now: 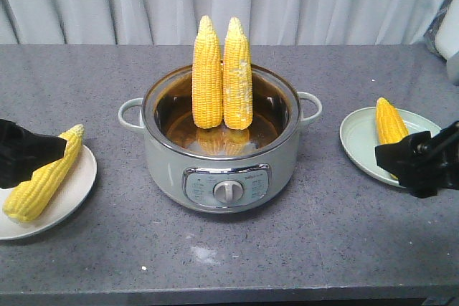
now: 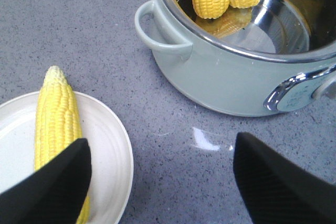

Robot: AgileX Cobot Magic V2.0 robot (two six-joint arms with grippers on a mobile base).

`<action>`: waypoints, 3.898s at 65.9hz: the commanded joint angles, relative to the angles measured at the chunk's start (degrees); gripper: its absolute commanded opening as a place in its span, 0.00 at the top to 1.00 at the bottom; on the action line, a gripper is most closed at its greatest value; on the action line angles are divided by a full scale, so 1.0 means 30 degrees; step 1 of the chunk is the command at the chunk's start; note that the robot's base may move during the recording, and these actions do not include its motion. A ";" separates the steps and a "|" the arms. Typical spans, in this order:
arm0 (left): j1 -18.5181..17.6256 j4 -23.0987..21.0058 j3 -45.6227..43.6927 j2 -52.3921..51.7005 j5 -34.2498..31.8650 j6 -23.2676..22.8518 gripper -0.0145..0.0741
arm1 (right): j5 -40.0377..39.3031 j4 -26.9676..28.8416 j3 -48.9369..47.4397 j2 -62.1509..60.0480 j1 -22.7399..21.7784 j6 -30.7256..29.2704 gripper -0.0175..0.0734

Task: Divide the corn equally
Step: 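Move the right gripper over the pot to the cob farther from the robot, then close the right gripper on the top of that cob, then lift the cob out of the pot and hold it beside the green plate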

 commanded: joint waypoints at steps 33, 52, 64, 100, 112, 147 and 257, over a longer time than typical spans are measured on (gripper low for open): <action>0.0046 -0.0700 -0.0461 -0.0329 -0.1130 0.0023 0.22 | -0.0886 0.3944 -0.7376 0.6554 0.0010 -0.3844 0.16; 0.0046 -0.0700 -0.0461 -0.0329 -0.1130 0.0023 0.22 | -0.0479 0.6182 -1.1361 1.0801 0.0010 -0.5637 0.16; 0.0046 -0.0700 -0.0461 -0.0329 -0.1130 0.0023 0.22 | -0.0194 0.7778 -1.3835 1.3191 0.0010 -0.7260 0.16; 0.0046 -0.0700 -0.0461 -0.0329 -0.1130 0.0023 0.22 | -0.1797 1.1173 -1.7891 1.7589 0.0010 -0.9683 0.16; 0.0046 -0.0700 -0.0461 -0.0329 -0.1145 0.0023 0.22 | -0.3062 1.1725 -1.8026 1.8443 0.0010 -0.9691 0.16; 0.0046 -0.0700 -0.0461 -0.0329 -0.1167 0.0023 0.22 | -0.2602 1.6440 -1.8008 2.0033 0.0028 -1.3198 0.26; 0.0046 -0.0700 -0.0461 -0.0329 -0.1167 0.0023 0.22 | -0.2015 1.0019 -0.6528 0.4482 -0.0026 -0.7822 0.59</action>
